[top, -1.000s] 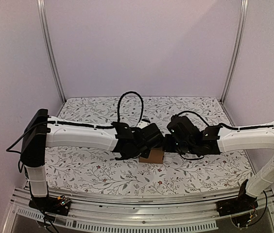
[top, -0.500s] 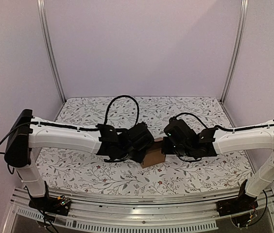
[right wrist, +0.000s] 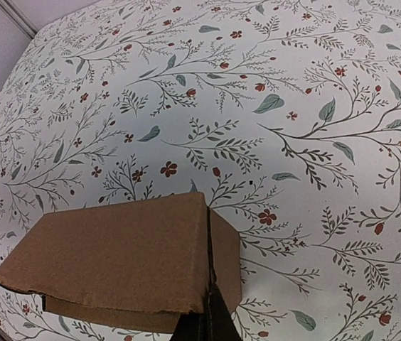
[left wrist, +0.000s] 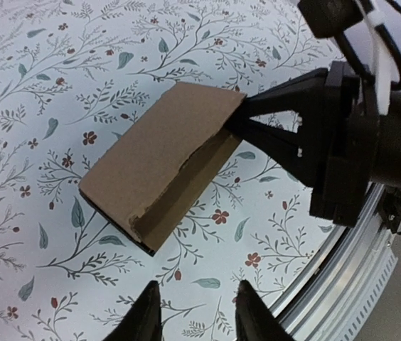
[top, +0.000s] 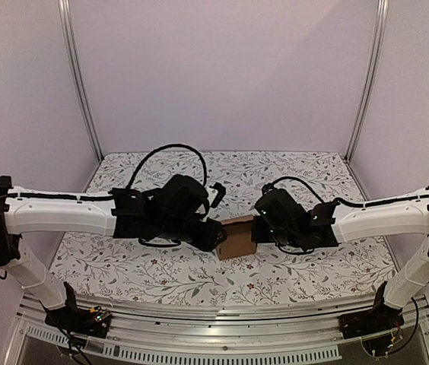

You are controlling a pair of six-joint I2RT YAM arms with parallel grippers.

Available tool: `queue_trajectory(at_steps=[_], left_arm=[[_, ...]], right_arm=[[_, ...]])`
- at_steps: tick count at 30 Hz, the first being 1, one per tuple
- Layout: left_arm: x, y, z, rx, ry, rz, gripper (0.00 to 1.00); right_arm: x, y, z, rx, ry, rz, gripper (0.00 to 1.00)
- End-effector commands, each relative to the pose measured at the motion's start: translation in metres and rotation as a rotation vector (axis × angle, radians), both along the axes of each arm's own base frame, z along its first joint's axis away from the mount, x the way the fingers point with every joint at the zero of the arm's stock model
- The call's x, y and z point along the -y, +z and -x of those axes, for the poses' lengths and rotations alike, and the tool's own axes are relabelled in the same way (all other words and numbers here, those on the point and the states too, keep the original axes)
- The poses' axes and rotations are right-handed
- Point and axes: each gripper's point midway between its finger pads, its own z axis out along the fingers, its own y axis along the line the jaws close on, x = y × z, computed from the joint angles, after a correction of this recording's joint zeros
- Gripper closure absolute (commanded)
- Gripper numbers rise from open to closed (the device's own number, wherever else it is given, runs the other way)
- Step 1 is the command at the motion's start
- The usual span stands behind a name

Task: Fold the paper box

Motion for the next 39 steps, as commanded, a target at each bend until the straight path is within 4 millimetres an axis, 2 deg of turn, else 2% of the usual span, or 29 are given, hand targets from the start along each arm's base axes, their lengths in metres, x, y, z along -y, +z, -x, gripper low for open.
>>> queue_trajectory(at_steps=[1, 3, 4, 8, 15, 20, 30, 31, 34, 39], left_arm=[[0.001, 0.029, -0.016, 0.015, -0.027, 0.111, 0.82], [-0.001, 0.034, -0.026, 0.019, -0.011, 0.132, 0.97], [-0.001, 0.036, -0.030, 0.020, -0.008, 0.145, 1.00], [0.007, 0.034, -0.038, 0.000, -0.035, 0.187, 1.00], [0.017, 0.010, -0.051, -0.048, -0.033, 0.202, 1.00], [0.012, -0.010, -0.058, -0.056, -0.004, 0.183, 1.00], [0.006, -0.039, -0.048, -0.119, -0.014, 0.153, 1.00], [0.005, -0.043, -0.046, -0.129, -0.017, 0.147, 1.00], [0.000, -0.054, -0.043, -0.147, -0.007, 0.130, 1.00], [-0.008, -0.064, -0.041, -0.154, 0.016, 0.115, 1.00]], right_arm=[[0.015, -0.037, 0.016, -0.073, 0.046, 0.132, 1.00], [0.014, -0.037, 0.017, -0.074, 0.051, 0.131, 1.00], [0.013, -0.037, 0.017, -0.073, 0.054, 0.130, 1.00], [0.011, -0.036, 0.018, -0.072, 0.061, 0.126, 1.00], [0.009, -0.035, 0.018, -0.064, 0.073, 0.128, 1.00], [0.006, -0.034, 0.019, -0.063, 0.086, 0.120, 1.00], [0.003, -0.037, 0.020, -0.068, 0.101, 0.126, 1.00], [0.003, -0.038, 0.020, -0.068, 0.104, 0.129, 0.99], [0.002, -0.036, 0.020, -0.061, 0.112, 0.131, 0.83], [0.004, -0.029, 0.020, -0.040, 0.135, 0.139, 0.69]])
